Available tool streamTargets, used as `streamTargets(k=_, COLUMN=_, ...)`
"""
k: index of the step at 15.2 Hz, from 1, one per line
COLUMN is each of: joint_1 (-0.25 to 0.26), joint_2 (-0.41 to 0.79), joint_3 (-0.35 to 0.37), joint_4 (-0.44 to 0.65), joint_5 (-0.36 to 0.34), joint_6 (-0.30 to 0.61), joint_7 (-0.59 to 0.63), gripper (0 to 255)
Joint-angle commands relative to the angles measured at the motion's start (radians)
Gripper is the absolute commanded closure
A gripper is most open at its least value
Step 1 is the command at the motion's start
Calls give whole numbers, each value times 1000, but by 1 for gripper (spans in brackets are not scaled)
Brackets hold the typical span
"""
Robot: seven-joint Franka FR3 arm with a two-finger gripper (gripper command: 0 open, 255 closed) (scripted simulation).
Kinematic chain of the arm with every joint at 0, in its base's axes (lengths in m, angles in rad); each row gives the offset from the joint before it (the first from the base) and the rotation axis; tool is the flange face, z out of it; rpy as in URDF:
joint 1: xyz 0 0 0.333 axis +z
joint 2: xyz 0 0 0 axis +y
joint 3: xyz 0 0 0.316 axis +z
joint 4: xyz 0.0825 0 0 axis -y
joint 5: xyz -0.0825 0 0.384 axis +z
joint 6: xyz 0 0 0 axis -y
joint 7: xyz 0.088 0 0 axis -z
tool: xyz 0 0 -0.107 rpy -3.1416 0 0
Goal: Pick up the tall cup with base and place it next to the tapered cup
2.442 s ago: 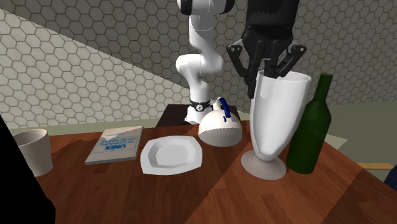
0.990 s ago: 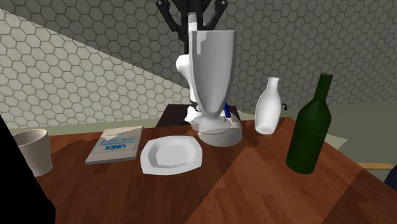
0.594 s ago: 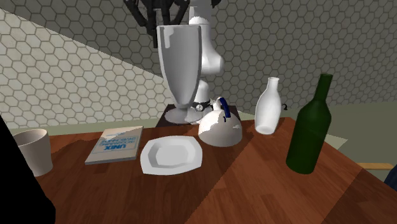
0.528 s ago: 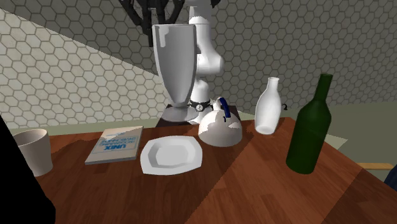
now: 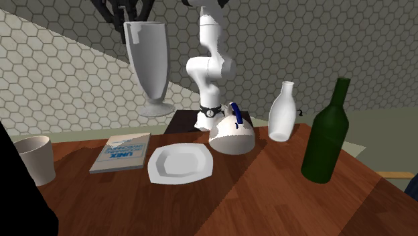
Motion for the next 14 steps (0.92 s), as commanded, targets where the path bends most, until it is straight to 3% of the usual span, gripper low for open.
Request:
streamTargets(k=1, joint_1=-24, joint_2=5, joint_3=-26, joint_4=24, joint_5=-4, joint_6=-17, joint_7=-53, gripper=255)
streamTargets(k=14, joint_1=-187, joint_2=113, joint_3=-194, joint_4=207, joint_5=4, joint_6=-85, joint_7=-385, gripper=255)
